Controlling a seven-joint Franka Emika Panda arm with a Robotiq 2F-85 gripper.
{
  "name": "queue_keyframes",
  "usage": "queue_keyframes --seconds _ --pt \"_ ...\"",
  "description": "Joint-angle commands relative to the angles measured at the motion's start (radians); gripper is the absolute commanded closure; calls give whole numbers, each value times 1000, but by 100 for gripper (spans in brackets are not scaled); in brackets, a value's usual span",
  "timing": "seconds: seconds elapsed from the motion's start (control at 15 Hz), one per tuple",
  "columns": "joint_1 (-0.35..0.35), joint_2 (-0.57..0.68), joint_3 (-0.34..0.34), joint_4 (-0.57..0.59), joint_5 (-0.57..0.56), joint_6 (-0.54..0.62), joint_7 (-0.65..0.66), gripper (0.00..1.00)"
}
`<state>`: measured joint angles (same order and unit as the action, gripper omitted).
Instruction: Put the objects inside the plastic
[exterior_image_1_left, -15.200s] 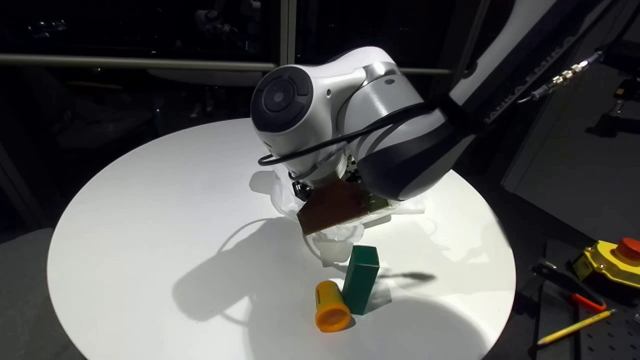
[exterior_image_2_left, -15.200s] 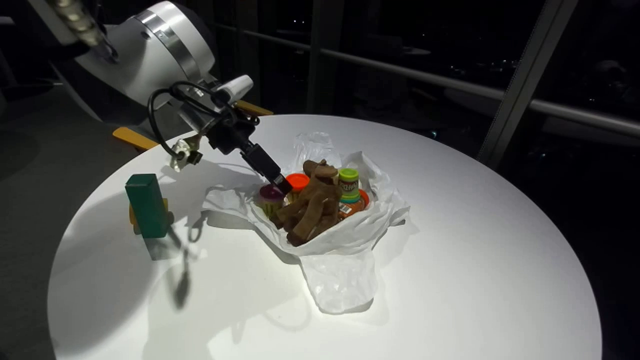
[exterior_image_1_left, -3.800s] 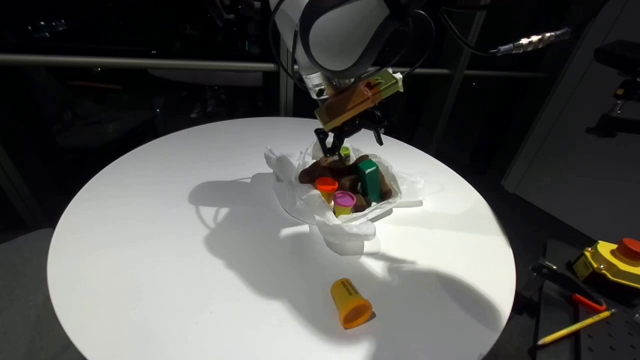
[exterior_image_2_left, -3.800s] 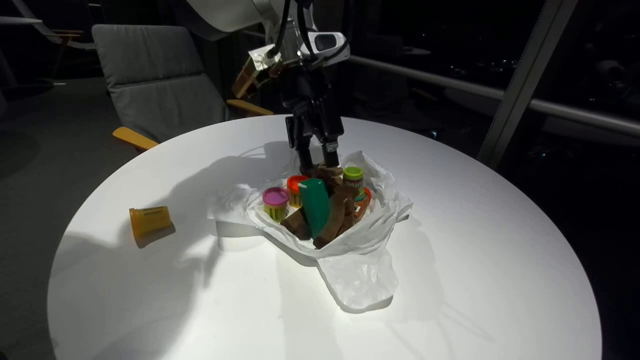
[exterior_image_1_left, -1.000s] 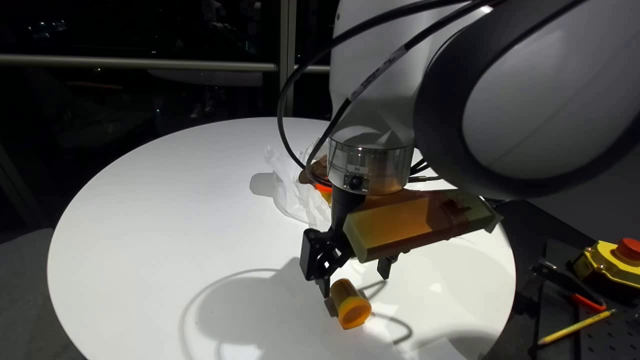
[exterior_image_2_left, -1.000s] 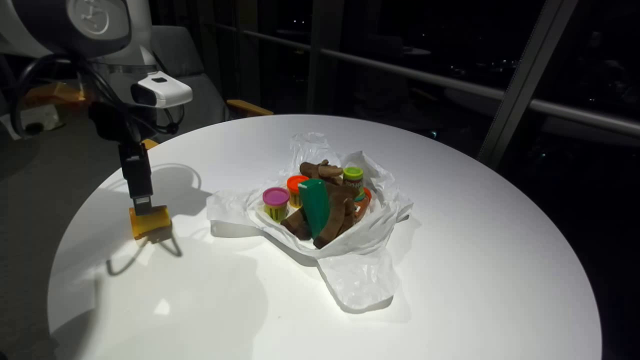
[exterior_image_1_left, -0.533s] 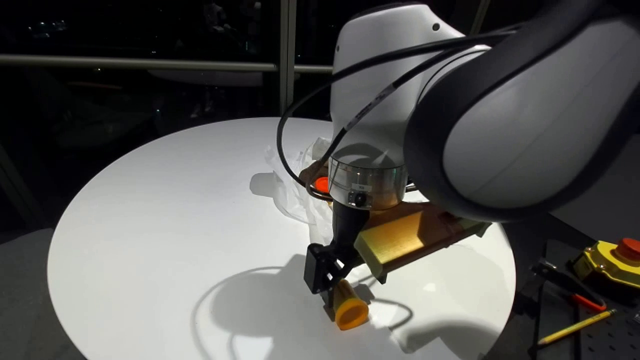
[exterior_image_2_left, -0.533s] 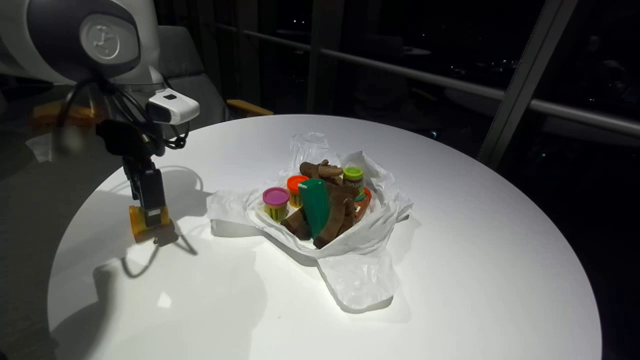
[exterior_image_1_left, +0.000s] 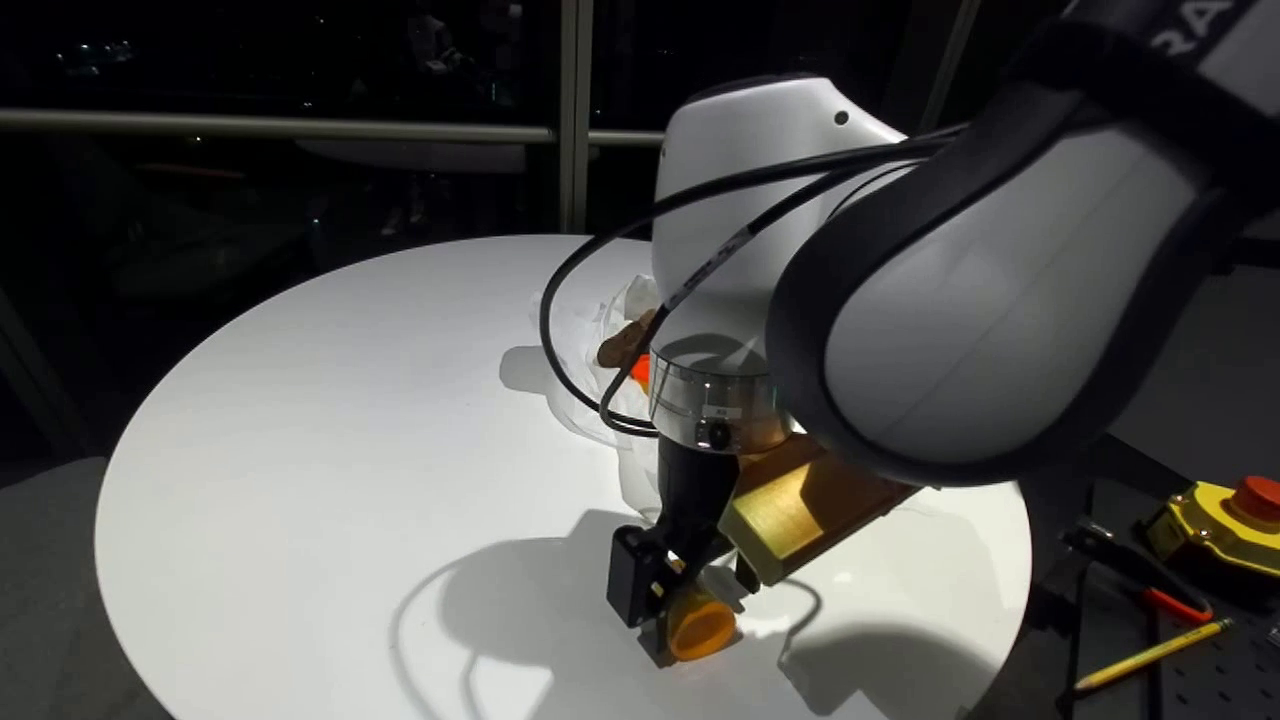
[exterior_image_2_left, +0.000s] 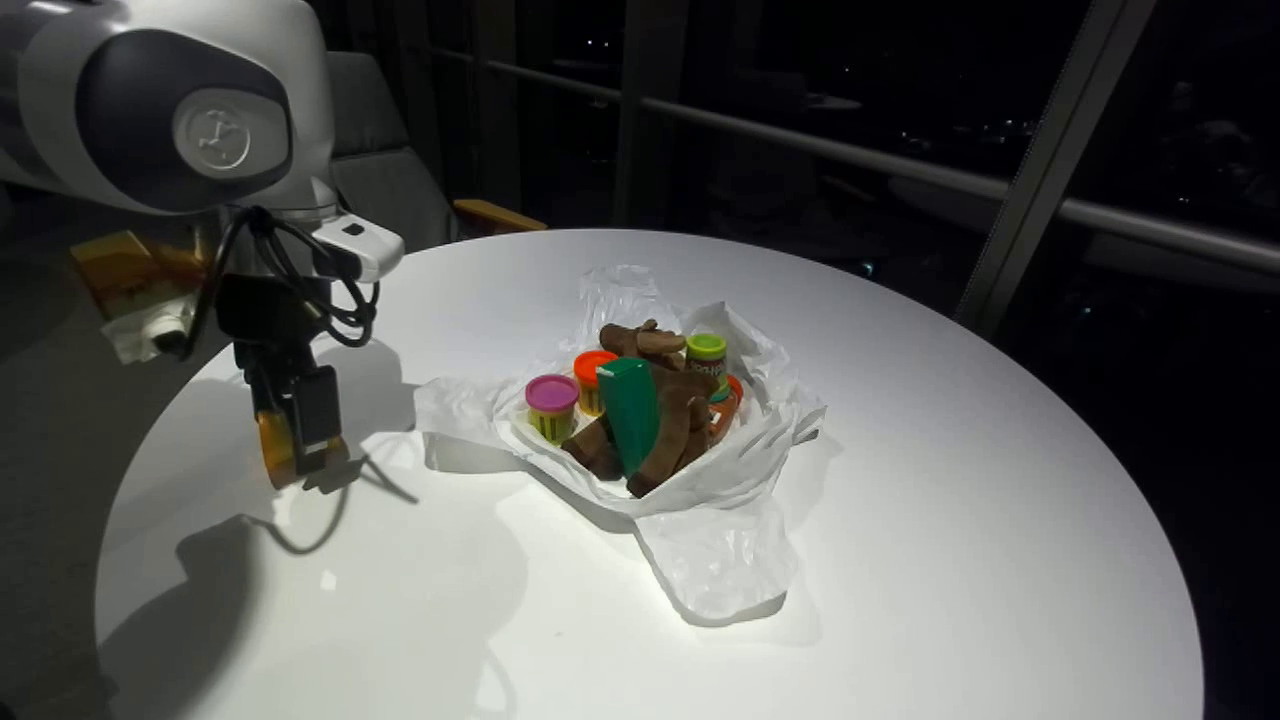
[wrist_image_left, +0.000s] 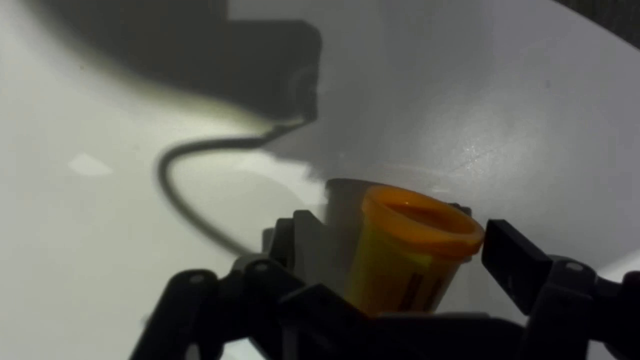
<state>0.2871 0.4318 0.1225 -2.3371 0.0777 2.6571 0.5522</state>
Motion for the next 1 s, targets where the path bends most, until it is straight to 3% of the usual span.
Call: queue_keyframes --seconds 0.0,0.33,0.6,0.93 --pt "-14 28 22 31 57 6 -83 34" --pt "-4 20 10 34 79 -30 -72 71" --pt "11 -36 -28 14 61 -48 -26 74" --pt "46 -148 -205 37 -127 -78 148 76"
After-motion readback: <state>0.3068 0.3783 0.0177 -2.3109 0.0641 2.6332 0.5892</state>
